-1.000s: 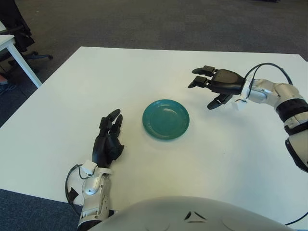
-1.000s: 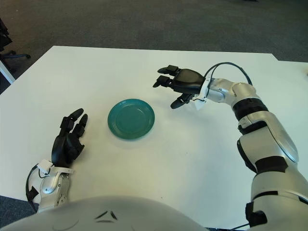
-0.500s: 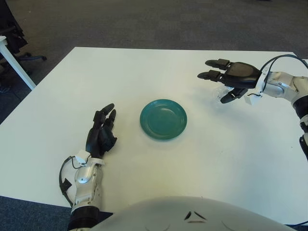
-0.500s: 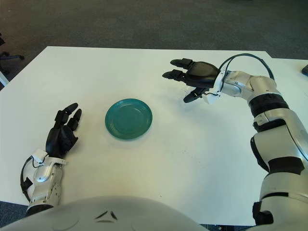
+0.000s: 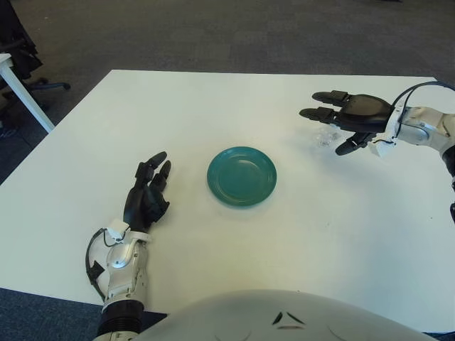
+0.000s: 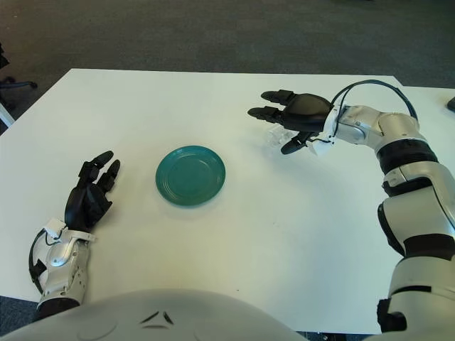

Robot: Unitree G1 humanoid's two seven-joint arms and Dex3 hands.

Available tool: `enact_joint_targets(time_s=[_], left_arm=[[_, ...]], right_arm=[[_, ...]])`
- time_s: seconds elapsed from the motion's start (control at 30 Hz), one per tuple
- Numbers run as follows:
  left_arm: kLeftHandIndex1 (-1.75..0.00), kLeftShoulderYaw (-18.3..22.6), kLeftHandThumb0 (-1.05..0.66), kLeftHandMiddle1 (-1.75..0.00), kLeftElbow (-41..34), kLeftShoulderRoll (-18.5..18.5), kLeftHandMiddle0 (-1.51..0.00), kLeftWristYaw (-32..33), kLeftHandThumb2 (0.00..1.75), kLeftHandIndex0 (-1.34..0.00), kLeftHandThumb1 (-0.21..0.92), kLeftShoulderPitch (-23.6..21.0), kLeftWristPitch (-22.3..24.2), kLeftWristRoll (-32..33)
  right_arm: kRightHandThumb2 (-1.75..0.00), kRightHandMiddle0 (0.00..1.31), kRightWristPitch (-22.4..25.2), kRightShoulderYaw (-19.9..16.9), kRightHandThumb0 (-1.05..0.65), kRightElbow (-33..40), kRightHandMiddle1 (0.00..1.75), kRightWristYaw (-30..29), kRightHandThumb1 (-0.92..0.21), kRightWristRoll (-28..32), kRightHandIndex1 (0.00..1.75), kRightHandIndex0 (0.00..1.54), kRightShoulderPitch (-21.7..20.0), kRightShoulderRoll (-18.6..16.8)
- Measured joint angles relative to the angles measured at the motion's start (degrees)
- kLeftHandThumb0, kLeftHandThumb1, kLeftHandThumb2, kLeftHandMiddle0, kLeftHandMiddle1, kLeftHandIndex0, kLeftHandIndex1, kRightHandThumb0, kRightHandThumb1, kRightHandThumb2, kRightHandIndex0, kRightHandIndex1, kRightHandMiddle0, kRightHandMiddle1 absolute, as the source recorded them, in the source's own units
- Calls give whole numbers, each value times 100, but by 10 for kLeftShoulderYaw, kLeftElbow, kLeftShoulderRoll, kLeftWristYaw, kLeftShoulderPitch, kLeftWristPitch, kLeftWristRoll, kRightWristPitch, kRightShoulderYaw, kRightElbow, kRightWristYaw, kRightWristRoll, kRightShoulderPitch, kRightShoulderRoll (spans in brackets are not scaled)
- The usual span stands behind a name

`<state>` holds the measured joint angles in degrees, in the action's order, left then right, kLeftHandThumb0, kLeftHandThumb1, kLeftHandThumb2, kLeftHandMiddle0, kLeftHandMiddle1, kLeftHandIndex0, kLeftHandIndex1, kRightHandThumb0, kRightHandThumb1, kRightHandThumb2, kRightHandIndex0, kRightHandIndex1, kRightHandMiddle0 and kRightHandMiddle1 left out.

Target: Put the bottle into the plate.

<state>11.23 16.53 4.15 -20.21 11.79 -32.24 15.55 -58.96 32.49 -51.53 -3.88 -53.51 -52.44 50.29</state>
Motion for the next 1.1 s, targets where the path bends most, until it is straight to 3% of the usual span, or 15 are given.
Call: enact_joint_targets(time_s=[0.4,1.1], left_arm=[[-74,15,-90,0,18,12,-29,-20,97,0,92,-8,0,19],[-74,39,-90,0,46,28,-29,-49,97,0,92,-24,-2,37]], right_arm=[[-57,2,33,1,-105,-40,1,-12,-92,-12,0,0,0,0],[-50,4,97,-18,-105,-70,4,27,-92,26,0,0,-4,-12]])
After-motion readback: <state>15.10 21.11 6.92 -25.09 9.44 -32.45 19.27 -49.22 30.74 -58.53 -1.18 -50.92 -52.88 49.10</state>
